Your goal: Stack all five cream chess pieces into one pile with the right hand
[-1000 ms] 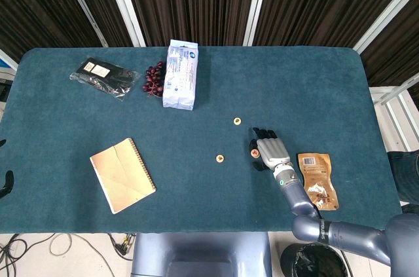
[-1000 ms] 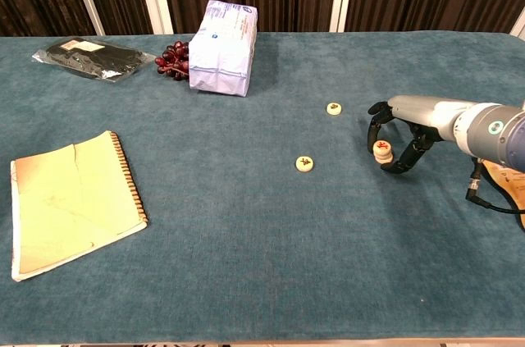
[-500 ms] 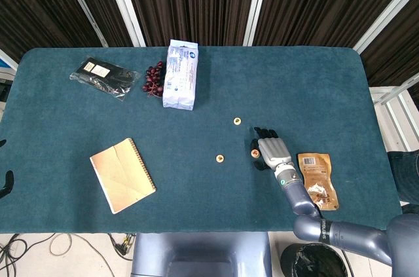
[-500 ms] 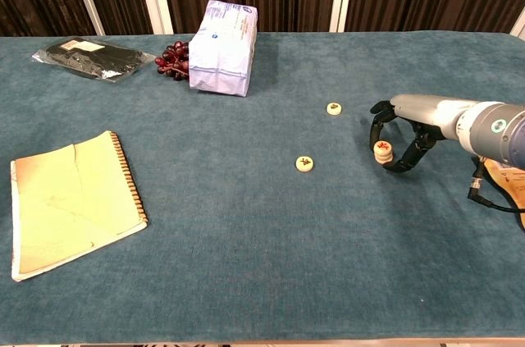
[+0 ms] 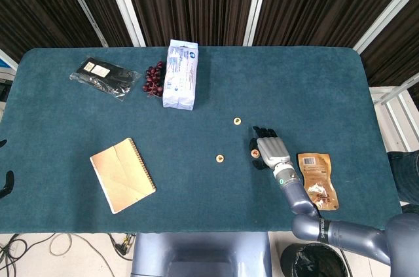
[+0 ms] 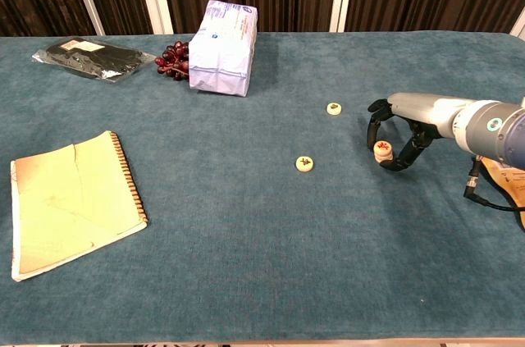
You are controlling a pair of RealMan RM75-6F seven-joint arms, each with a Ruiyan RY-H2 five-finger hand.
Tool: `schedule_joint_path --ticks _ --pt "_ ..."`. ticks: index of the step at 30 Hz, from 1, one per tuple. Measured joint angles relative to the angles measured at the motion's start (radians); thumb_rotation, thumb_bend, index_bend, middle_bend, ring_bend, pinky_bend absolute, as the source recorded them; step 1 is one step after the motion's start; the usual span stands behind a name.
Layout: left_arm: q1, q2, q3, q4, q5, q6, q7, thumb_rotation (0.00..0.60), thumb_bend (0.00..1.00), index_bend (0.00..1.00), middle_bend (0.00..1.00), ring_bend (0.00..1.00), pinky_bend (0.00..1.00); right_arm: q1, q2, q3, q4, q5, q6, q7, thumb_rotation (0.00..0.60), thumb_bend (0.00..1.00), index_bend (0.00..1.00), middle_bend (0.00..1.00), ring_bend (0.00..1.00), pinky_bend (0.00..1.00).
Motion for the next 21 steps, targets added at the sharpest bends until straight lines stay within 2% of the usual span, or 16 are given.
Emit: schedule_joint_path --ticks 11,21 --pt "0.0 0.001 -0.001 -0.001 -0.002 -0.002 -0.005 0.6 0.48 0.15 0.0 0.0 0.0 0.024 -0.038 0.019 0.031 0.013 -0.005 -0.009 0.6 0.41 0.43 0.0 0.0 0.0" --pt "0.0 0.002 -0.001 -0.001 -0.003 -0.003 -0.007 0.6 0.48 0.15 0.0 0.0 0.0 0.044 -0.038 0.026 -0.012 -0.008 -0.006 -0.021 0.6 0.41 0.43 0.0 0.0 0.0"
